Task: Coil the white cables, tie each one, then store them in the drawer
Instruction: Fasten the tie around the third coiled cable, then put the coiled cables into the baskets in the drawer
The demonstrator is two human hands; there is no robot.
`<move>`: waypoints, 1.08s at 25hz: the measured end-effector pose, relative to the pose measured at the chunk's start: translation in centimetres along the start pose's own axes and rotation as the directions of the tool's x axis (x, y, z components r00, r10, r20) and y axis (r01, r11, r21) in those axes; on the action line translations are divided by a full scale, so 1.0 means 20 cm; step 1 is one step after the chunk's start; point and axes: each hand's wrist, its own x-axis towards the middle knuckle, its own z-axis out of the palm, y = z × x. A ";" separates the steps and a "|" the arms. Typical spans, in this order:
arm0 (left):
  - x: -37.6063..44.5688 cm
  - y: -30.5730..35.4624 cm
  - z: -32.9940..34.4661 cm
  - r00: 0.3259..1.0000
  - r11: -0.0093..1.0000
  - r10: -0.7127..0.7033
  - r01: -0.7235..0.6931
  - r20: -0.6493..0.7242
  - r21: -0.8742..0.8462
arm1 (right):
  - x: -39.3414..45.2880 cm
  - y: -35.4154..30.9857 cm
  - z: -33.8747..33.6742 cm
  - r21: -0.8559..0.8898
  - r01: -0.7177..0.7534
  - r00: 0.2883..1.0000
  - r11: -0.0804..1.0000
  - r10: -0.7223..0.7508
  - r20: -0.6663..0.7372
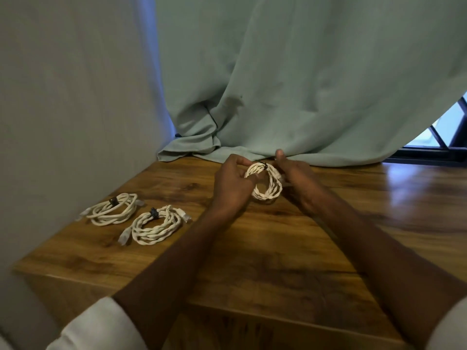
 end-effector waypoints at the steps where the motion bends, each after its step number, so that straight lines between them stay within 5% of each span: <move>1: -0.04 0.01 -0.02 0.999 0.999 0.032 -0.032 -0.016 -0.031 | -0.01 -0.01 0.00 0.012 0.024 0.998 1.000 -0.023 -0.052; 3: -0.14 0.05 -0.11 0.993 0.991 0.083 -0.090 -0.079 -0.095 | -0.06 -0.02 0.02 -0.095 0.170 0.969 0.981 -0.184 -0.163; 5: -0.23 0.10 -0.26 0.980 0.970 0.118 -0.148 -0.159 -0.195 | -0.11 -0.01 0.06 -0.385 0.332 0.890 0.861 -0.421 -0.173; 10: -0.49 0.10 -0.74 0.893 0.950 0.178 -0.266 -0.413 -0.165 | -0.31 -0.04 0.32 -0.519 0.628 0.731 0.579 -0.667 0.141; 14: -0.53 0.01 -0.96 0.824 0.984 0.076 -0.153 -0.562 -0.091 | -0.46 -0.08 0.54 -0.456 0.818 0.555 0.351 -0.690 0.464; 19: -0.57 0.02 -0.95 0.805 0.998 -0.035 -0.006 -0.592 -0.067 | -0.57 -0.01 0.65 -0.604 0.784 0.604 0.142 -0.394 0.692; 24: -0.75 -0.02 -1.03 0.868 0.999 -0.037 0.017 -0.495 -0.045 | -0.77 0.02 0.71 -0.726 0.646 0.737 0.235 -0.441 0.512; 27: -0.73 0.00 -1.00 0.876 0.997 -0.071 0.053 -0.478 -0.052 | -0.80 -0.01 0.68 -0.762 0.516 0.816 0.392 -0.495 0.298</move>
